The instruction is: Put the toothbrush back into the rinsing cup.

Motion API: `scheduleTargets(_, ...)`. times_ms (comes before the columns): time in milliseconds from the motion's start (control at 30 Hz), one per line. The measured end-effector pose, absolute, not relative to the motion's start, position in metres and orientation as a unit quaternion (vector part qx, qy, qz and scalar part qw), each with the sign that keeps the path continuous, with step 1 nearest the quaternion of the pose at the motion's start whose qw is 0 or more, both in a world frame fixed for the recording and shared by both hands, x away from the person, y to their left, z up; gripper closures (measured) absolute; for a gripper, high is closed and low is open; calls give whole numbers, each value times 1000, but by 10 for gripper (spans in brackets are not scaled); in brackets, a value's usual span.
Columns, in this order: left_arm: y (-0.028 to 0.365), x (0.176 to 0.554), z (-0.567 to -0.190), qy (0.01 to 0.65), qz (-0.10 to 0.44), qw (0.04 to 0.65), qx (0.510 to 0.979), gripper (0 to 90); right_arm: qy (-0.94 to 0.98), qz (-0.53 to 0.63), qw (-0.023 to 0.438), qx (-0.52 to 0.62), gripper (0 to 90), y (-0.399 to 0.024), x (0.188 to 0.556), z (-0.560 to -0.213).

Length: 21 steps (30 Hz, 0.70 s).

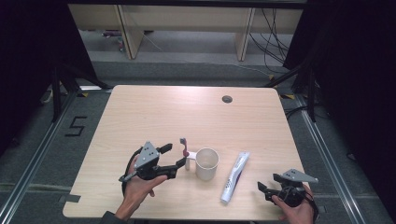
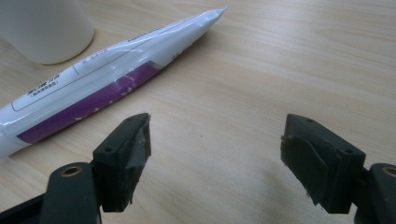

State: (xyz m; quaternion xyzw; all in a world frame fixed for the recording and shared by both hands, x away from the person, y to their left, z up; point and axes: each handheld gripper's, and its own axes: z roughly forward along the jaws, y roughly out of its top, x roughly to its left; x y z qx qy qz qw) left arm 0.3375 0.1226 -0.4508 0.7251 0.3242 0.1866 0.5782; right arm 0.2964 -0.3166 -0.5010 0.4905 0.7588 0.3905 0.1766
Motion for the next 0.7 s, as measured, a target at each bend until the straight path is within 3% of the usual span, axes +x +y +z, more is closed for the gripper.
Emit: scheduleTargets(700,153,314,-458,335,178,555,740,228,756,384,174,501,251,-316,296,-502)
